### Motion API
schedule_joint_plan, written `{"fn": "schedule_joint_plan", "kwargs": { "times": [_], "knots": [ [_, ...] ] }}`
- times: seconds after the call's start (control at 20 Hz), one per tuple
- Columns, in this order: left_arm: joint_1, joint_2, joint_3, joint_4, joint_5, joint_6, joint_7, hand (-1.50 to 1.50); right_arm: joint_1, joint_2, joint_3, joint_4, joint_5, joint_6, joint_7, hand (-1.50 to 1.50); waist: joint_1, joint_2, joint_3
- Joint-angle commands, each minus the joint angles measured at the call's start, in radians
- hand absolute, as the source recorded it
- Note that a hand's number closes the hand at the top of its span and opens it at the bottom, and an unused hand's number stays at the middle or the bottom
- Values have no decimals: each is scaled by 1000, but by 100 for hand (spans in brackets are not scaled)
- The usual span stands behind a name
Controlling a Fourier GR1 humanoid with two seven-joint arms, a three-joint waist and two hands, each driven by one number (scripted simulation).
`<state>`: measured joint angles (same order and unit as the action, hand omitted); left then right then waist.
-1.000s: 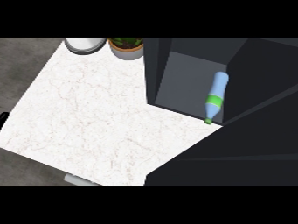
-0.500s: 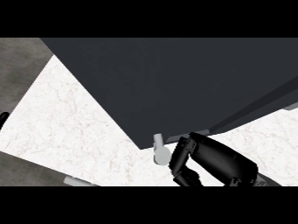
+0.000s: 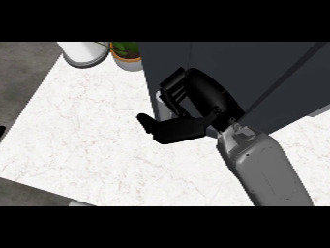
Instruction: Pick up the bottled water, place it into the cabinet and close the cabinet
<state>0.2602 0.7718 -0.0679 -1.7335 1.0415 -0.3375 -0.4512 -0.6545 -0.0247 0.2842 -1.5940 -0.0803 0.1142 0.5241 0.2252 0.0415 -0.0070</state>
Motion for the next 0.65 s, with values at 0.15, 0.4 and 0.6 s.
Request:
{"fn": "schedule_joint_plan", "kwargs": {
  "times": [0.15,0.4,0.6],
  "knots": [
    [13,-5,16,-2,13,-9,-6,-150,-236,24,-111,272,-5,-199,-44,150,-16,-1,4],
    [24,5,31,-1,23,-19,-3,-150,-265,25,-130,339,-77,-292,-74,-150,-25,-1,6],
    [29,-11,19,17,13,-29,-8,-150,-302,25,-115,394,-108,-323,-95,-150,-41,3,5]
  ]
}}
